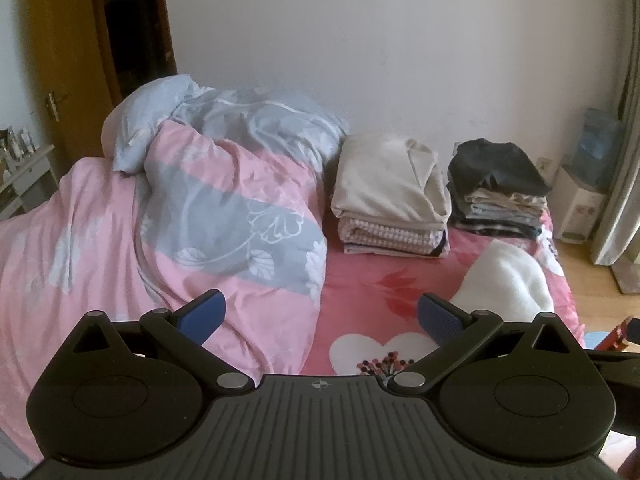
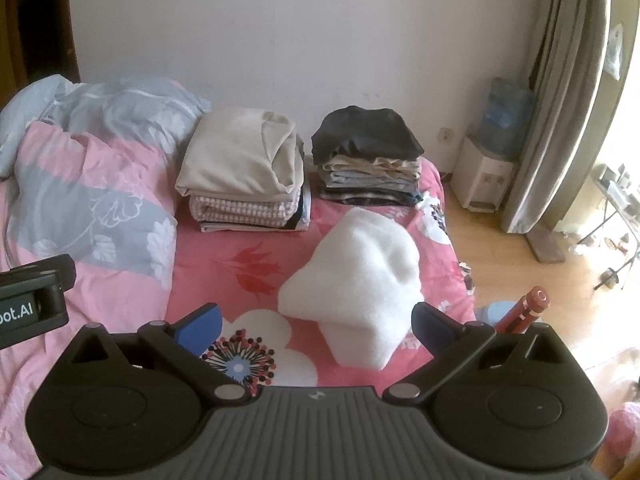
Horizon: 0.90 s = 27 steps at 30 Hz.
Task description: Fold clothes
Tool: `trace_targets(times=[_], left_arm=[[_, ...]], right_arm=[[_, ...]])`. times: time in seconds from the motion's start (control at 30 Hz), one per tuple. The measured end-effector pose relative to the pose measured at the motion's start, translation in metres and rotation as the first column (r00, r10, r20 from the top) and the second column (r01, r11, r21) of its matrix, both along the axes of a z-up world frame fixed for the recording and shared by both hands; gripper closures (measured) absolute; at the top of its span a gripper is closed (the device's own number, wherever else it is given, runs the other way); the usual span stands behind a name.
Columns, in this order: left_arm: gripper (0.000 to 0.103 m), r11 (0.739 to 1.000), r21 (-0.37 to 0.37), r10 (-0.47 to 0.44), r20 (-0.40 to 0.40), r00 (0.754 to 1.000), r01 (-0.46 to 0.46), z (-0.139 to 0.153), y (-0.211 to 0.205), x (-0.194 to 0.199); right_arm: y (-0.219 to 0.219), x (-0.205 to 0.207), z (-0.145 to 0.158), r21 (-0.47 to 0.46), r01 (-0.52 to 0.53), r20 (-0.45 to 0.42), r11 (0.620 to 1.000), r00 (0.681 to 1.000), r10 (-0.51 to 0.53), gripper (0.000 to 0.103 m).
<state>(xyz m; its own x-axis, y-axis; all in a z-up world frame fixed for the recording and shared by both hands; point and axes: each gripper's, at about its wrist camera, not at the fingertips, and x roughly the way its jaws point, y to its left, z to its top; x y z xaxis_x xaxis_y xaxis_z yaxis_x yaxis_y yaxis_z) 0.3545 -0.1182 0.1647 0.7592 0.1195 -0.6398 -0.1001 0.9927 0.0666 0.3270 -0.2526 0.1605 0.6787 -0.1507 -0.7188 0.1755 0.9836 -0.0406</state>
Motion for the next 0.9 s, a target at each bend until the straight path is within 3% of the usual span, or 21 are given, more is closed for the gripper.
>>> trace_targets(times=[0.9], left_arm=[[0.0,1.0,-0.014,-0.014,-0.024,1.0,0.014,-0.0093,-0.0094,0.0062]], right_arm=[[-0.0029,0.0043,-0.0095,0.006,0.01,-0.028,1.0,1.0,-0.01,0.0]])
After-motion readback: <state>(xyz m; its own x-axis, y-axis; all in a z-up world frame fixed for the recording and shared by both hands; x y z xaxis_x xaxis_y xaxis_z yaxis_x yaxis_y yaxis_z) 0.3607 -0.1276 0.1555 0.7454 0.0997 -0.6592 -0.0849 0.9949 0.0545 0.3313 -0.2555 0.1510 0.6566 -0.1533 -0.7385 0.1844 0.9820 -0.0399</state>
